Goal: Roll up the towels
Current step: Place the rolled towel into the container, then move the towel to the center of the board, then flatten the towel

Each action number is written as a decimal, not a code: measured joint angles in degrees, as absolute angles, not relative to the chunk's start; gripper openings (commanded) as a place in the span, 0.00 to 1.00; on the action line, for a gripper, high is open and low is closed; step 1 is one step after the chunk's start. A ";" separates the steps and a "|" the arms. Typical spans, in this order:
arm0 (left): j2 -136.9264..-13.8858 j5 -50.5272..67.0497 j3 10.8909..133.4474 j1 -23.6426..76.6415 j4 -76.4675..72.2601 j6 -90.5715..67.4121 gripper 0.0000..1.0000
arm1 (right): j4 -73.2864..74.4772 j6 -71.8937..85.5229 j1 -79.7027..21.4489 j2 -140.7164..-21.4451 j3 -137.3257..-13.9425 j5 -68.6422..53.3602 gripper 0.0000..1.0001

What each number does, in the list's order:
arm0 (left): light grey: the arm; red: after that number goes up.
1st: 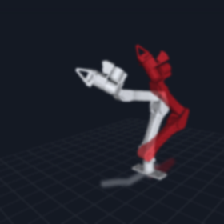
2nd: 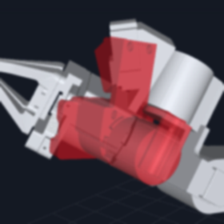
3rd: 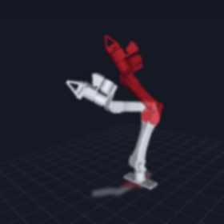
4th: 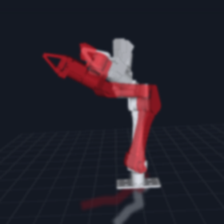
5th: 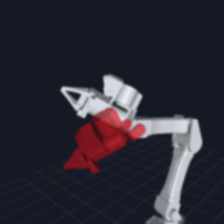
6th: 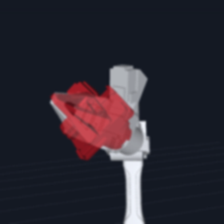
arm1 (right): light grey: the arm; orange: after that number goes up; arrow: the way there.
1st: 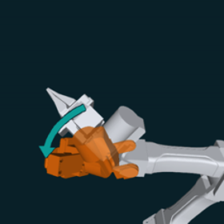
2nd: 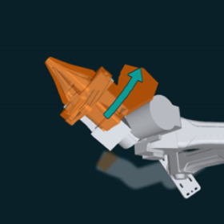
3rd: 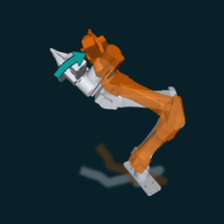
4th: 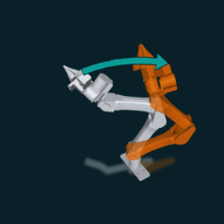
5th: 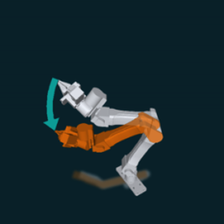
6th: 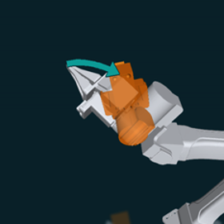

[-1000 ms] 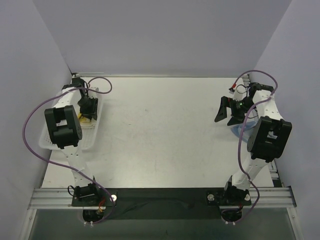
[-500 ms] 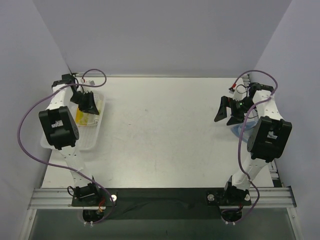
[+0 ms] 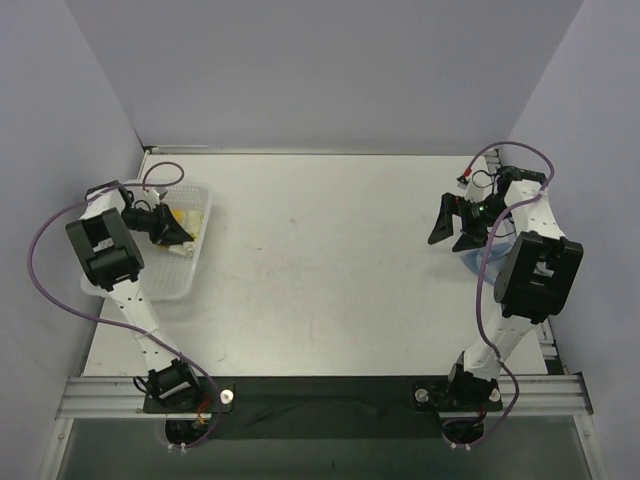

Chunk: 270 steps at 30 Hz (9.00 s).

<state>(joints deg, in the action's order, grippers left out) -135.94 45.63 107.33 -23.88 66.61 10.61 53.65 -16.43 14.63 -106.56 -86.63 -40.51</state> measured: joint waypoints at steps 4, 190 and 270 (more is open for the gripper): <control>-136.75 47.86 108.99 -24.62 67.46 10.11 0.17 | 53.76 -16.40 14.55 -106.56 -86.70 -40.51 0.93; -113.40 7.44 81.03 13.87 44.14 12.88 0.00 | 58.26 -12.25 7.68 -120.36 -97.12 -27.62 0.31; -123.96 18.55 90.11 56.47 20.29 33.06 0.19 | 63.94 -19.31 16.51 -114.02 -99.07 -46.70 0.00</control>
